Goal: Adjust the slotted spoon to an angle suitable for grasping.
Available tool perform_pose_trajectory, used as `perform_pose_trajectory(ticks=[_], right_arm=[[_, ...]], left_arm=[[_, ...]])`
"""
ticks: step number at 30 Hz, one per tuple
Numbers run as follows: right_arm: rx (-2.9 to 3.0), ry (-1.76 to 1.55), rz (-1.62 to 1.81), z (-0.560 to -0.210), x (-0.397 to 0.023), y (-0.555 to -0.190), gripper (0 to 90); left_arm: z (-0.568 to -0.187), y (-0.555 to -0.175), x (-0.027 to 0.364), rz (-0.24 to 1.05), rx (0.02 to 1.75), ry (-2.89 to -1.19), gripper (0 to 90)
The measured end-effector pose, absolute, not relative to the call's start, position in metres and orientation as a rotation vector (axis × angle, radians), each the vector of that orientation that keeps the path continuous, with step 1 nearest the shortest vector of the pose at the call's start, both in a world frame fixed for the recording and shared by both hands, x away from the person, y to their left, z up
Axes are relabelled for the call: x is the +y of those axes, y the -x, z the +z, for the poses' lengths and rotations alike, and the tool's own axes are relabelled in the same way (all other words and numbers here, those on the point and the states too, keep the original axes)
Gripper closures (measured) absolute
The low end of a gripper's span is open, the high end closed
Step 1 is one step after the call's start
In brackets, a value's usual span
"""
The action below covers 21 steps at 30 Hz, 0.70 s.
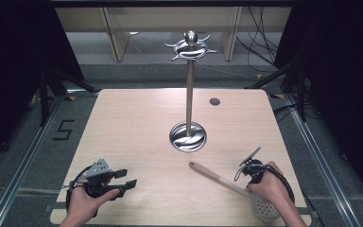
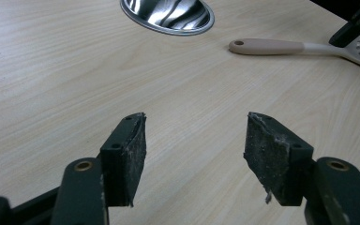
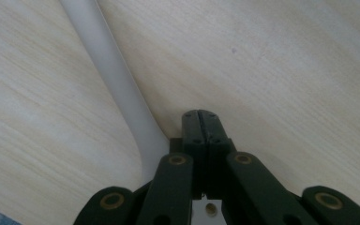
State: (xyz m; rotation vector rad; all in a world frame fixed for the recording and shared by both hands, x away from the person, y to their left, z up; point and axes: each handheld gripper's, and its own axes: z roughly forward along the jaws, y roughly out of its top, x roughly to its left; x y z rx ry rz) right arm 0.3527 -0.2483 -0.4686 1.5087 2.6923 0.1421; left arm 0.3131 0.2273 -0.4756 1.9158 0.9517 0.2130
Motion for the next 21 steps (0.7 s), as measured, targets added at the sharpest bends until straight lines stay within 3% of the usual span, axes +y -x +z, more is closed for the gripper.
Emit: perform_pose_trajectory(ticks=[6, 14, 21], right_arm=[[2.697, -1.520, 0.164, -0.466, -0.248, -0.351, 88.8], [2.682, -1.333, 0.480, -0.458, -0.240, -0.352, 68.1], [2.686, -1.310, 0.541, -0.448, -0.226, -0.355, 62.8]], left_arm=[[-0.476, -0.313, 0.228, 0.209, 0.954, -1.918, 38.1], [-0.475, -0.316, 0.226, 0.204, 0.948, -1.920, 38.2], [-0.476, -0.317, 0.227, 0.202, 0.955, -1.911, 38.1]])
